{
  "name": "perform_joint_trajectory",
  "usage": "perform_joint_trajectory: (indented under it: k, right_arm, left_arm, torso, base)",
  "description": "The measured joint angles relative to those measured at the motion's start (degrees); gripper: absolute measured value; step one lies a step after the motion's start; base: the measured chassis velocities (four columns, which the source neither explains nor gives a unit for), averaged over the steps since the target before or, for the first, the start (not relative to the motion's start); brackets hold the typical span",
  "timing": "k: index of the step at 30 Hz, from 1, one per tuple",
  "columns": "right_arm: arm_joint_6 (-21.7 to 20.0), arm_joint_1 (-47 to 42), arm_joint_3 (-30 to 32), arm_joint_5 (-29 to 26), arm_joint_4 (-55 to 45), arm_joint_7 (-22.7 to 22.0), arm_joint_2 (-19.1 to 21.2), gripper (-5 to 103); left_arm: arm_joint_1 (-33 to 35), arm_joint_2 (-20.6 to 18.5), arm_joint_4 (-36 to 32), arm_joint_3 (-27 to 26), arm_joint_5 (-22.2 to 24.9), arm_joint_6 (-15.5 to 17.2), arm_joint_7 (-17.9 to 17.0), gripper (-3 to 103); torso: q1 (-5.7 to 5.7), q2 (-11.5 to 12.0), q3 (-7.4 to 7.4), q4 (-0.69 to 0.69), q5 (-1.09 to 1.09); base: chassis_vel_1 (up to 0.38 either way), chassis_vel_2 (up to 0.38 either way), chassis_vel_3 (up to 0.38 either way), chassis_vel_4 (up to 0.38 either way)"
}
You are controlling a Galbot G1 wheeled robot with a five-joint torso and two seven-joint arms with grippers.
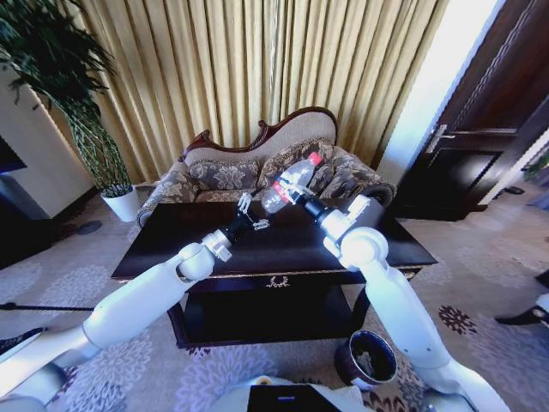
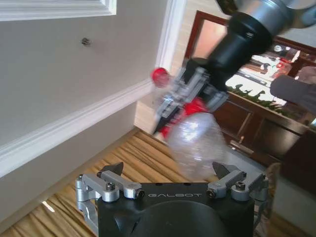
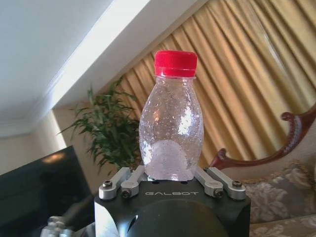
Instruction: Move to the front of the table and place the trash on the table into the trash bin.
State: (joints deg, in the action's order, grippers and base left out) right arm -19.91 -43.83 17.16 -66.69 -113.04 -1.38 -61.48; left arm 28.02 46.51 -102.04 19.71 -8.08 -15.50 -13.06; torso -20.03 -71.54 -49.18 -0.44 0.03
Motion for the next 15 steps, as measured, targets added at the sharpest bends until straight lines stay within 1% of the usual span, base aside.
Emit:
perform_joint_trajectory:
  k: [1,4,6,7,8,10,11,12,13,15]
  right_arm:
    - [0.0,0.1,0.8,0.2,0.6,0.0,0.2,25]
    - [0.0,0.1,1.8,1.2,1.3,0.0,0.5,25]
    - [0.0,-0.3,2.8,2.5,1.7,0.1,0.8,25]
    - [0.0,-0.7,3.4,3.6,1.9,0.5,0.8,25]
    - [0.0,-0.7,3.4,3.6,1.9,0.5,0.8,25]
    - [0.1,-1.2,4.0,6.0,2.2,1.0,0.9,25]
    - [0.7,-1.8,4.5,9.6,2.4,1.3,0.9,25]
    - [0.7,-1.8,4.5,9.6,2.4,1.3,0.9,25]
    - [1.1,-2.4,4.9,12.1,2.5,1.4,1.0,25]
    - [1.7,-3.4,5.7,15.6,2.4,1.4,1.2,25]
  left_arm:
    - [0.2,0.0,0.0,-0.4,0.1,0.0,-0.6,99]
    - [0.7,-0.2,0.0,-1.6,0.8,0.3,-1.1,100]
    - [1.3,-0.3,-0.3,-3.2,2.3,1.3,-1.9,100]
    - [1.6,-0.3,-0.4,-4.0,3.8,2.3,-2.3,100]
    - [1.6,-0.3,-0.4,-4.0,3.8,2.3,-2.3,100]
    - [1.8,-0.1,-0.5,-4.9,7.0,4.3,-3.4,100]
    - [1.7,0.2,-0.9,-6.3,11.9,7.0,-4.6,100]
    - [1.7,0.2,-0.9,-6.3,11.9,7.0,-4.6,100]
    - [1.7,0.4,-1.2,-7.6,15.8,9.0,-5.3,100]
    - [1.9,0.6,-1.9,-10.8,21.8,12.1,-6.1,100]
  torso:
    - [0.0,0.0,0.0,0.02,-0.03]
    - [0.0,0.0,0.0,0.01,-0.03]
    - [0.0,0.0,0.0,0.02,-0.03]
    - [0.0,0.0,0.0,0.02,-0.03]
    - [0.0,0.0,0.0,0.02,-0.03]
    - [0.0,0.0,0.0,0.02,-0.04]
    - [0.0,0.0,0.0,0.01,-0.03]
    - [0.0,0.0,0.0,0.01,-0.03]
    - [0.0,0.0,0.0,0.01,-0.04]
    - [0.0,0.0,0.0,0.0,-0.03]
  base:
    - [0.0,0.0,0.0,0.0]
    - [0.0,0.0,0.0,0.0]
    - [0.0,0.0,0.0,0.0]
    - [0.0,0.0,0.0,0.0]
    - [0.0,0.0,0.0,0.0]
    - [0.0,0.0,0.0,0.0]
    - [0.0,0.0,0.0,0.0]
    - [0.0,0.0,0.0,0.0]
    - [0.0,0.0,0.0,0.0]
    - [0.0,0.0,0.0,0.0]
